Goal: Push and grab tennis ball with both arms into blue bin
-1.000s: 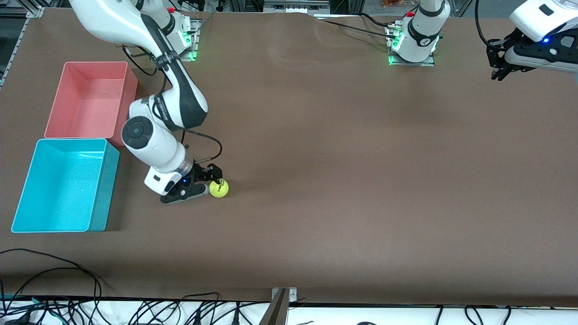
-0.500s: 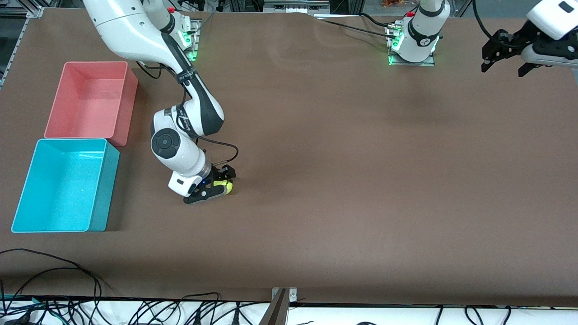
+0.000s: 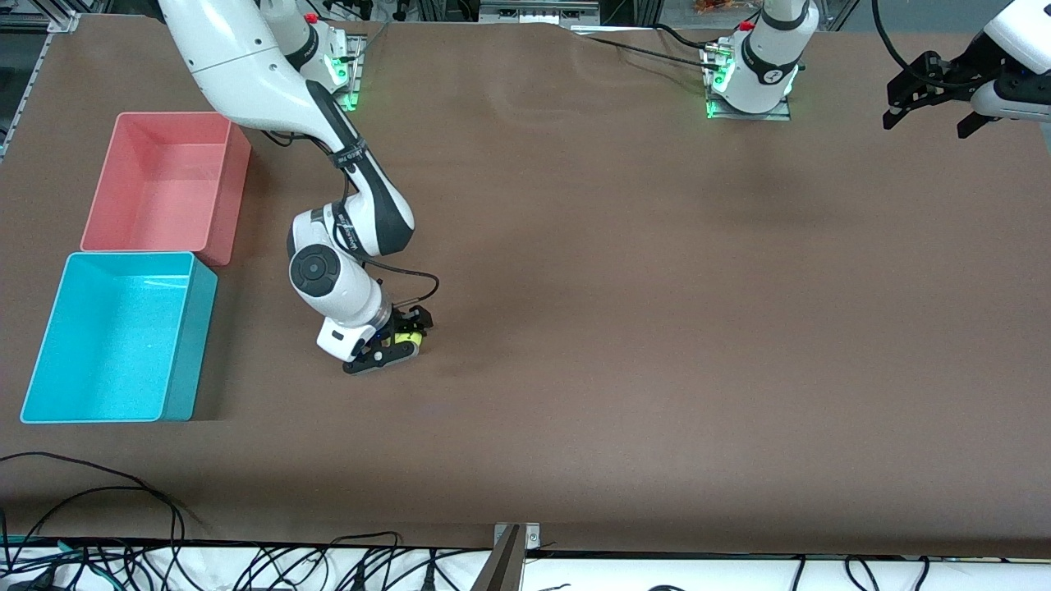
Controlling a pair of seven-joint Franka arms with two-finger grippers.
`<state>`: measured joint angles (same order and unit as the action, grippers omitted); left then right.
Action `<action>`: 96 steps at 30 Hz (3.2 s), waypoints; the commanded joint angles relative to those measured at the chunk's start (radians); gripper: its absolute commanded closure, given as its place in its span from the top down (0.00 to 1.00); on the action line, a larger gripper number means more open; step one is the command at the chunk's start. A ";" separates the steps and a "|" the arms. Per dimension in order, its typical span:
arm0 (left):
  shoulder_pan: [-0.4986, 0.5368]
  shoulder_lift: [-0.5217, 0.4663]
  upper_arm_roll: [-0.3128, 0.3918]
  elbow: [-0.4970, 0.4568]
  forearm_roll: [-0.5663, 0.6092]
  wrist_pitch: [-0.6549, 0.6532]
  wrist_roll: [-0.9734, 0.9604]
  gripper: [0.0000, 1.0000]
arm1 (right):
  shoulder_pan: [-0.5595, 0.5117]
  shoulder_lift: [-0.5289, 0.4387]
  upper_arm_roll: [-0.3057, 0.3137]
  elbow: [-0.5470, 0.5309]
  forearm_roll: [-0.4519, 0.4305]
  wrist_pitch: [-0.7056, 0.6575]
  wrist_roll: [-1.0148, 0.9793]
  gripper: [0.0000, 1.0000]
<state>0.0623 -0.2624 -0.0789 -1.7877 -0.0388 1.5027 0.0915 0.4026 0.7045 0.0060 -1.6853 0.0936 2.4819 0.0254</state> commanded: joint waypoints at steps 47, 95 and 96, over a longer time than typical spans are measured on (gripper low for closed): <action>0.007 0.086 0.044 0.206 0.013 -0.082 -0.004 1.00 | -0.208 -0.220 -0.439 0.026 -0.020 -0.629 -0.725 0.30; 0.004 0.112 0.048 0.225 0.011 -0.084 -0.004 1.00 | -0.332 -0.094 -0.439 0.159 0.178 -0.785 -0.858 1.00; 0.004 0.112 0.048 0.225 0.011 -0.084 -0.004 1.00 | -0.329 -0.094 -0.439 0.192 0.175 -0.817 -0.846 1.00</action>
<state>0.0678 -0.1641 -0.0290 -1.5943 -0.0378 1.4396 0.0915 0.0626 0.6388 -0.4321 -1.6003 0.2618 1.7919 -0.8527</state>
